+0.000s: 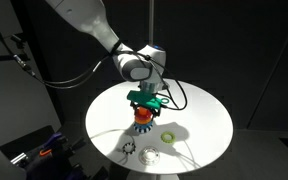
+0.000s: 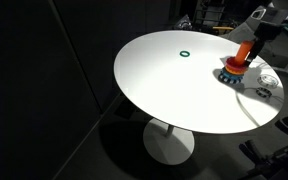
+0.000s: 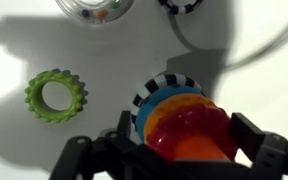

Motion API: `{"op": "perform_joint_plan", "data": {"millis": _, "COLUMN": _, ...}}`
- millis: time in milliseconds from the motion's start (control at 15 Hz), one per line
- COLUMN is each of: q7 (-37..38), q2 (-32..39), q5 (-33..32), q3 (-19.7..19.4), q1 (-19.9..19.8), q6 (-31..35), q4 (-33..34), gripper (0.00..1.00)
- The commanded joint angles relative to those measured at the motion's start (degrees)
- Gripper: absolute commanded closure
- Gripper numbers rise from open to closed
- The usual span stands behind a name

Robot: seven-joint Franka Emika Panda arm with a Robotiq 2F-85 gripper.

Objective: Take the orange ring off of the ring toss then place a black and white one onto it

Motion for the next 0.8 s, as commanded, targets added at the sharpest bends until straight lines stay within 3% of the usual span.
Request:
{"op": "perform_joint_plan", "data": {"millis": 0, "q7": -2.31, "q2": -0.86, "q5": 1.55, "q3": 0.48, "q1": -0.88, "q6": -3.10, "q4": 1.18, "gripper": 0.00}}
{"op": "perform_joint_plan", "data": {"millis": 733, "q7": -1.14, "q2": -1.76, "q5": 1.50, "q3": 0.28, "q1": 0.21, "q6": -4.30, "q4": 1.21, "gripper": 0.00}}
